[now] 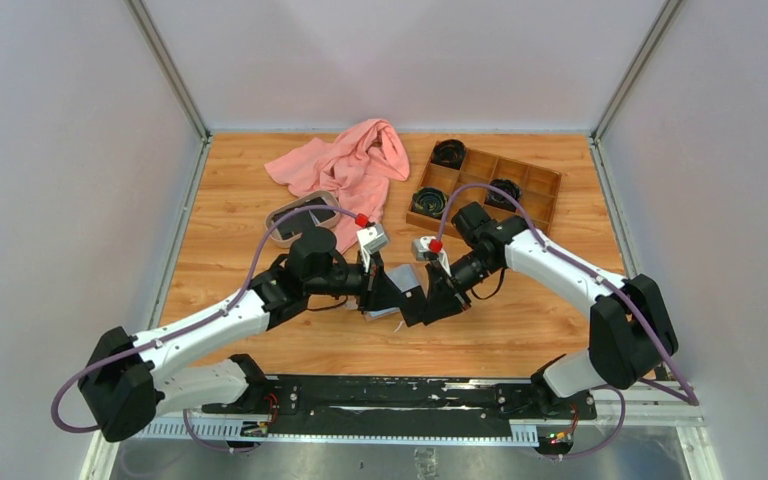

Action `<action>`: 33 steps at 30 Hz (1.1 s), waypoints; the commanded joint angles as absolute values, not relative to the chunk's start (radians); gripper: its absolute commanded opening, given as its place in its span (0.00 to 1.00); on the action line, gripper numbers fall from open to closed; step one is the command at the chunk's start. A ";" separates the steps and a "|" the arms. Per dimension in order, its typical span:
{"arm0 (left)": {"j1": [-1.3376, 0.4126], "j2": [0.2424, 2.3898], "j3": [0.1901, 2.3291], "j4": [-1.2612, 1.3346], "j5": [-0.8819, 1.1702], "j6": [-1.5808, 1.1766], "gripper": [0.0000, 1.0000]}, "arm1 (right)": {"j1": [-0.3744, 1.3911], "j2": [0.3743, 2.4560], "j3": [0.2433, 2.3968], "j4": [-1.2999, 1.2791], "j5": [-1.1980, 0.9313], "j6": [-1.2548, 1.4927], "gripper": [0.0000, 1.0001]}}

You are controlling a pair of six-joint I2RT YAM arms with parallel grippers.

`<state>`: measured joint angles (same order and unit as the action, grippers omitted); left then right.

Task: Put the credit cards into the card holder
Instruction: Insert the credit card into the card holder.

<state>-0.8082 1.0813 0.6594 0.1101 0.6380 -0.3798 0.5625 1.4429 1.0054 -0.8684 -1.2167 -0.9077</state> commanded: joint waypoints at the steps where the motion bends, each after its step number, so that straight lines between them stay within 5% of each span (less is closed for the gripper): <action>1: -0.805 1.059 0.671 0.135 0.648 -0.404 0.00 | 0.578 1.447 1.031 -0.900 -1.223 -0.925 0.37; 3: -0.804 1.015 0.646 0.134 0.620 -0.415 0.00 | 0.578 1.440 1.040 -0.912 -1.194 -0.925 0.61; 7: -0.804 0.903 0.569 0.144 0.581 -0.469 0.00 | 0.572 1.380 1.041 -0.934 -1.052 -0.963 0.73; 16: -0.804 0.656 0.364 0.158 0.456 -0.692 0.00 | 0.404 1.227 1.013 -0.934 -1.015 -1.003 0.75; 33: -0.795 0.702 0.311 0.163 0.370 -0.887 0.00 | 0.347 1.217 0.985 -0.865 -1.034 -0.933 0.73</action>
<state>-0.8047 0.6445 0.3126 0.1566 0.3878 -0.8562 0.3626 1.2034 1.0019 -0.8803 -1.0233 -0.9577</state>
